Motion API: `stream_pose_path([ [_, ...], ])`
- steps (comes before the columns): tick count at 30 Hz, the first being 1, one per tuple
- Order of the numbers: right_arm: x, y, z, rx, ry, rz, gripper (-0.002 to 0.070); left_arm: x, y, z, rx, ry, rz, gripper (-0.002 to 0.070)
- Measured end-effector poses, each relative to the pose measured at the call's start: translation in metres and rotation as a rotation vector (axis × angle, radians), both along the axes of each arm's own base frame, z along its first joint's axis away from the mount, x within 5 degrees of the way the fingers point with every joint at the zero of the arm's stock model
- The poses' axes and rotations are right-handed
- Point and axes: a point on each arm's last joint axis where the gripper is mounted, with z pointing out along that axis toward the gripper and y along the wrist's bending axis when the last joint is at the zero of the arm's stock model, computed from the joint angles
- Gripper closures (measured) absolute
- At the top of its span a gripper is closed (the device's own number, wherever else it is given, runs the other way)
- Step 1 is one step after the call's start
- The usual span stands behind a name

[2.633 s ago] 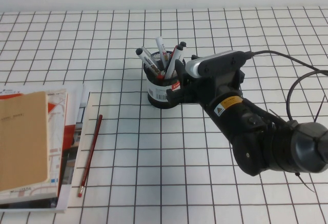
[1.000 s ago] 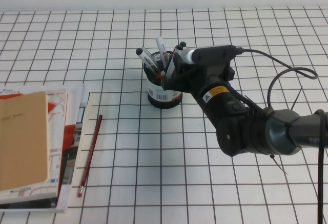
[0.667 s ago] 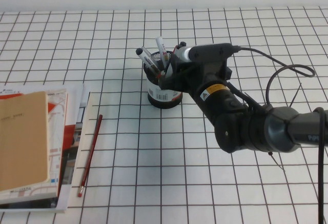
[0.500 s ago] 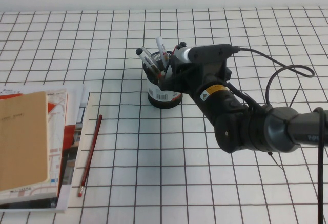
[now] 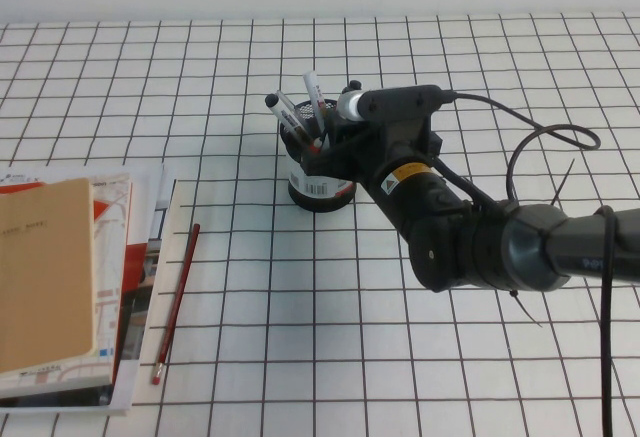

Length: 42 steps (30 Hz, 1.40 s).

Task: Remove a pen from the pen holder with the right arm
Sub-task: 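Take a marker out of the pen holder and lay it on the table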

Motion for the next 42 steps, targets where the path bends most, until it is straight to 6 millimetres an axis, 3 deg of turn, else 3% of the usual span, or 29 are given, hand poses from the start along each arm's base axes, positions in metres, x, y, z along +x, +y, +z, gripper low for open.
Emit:
stream_pose_path([
  [22,0.0092,-0.0024,0.0052,0.009,0.010,-0.012,0.0466,0.0000,0.0000,0.0000,0.000,0.000,0.000,0.0679],
  [33,0.0096,-0.0014,0.0051,0.008,0.025,-0.007,0.0552,0.0000,0.0000,0.0000,0.000,0.000,0.000,0.0679],
  [42,0.0097,-0.0012,0.0054,0.008,0.025,-0.007,0.0552,0.0000,0.0000,0.0000,0.000,0.000,0.000,0.0679],
])
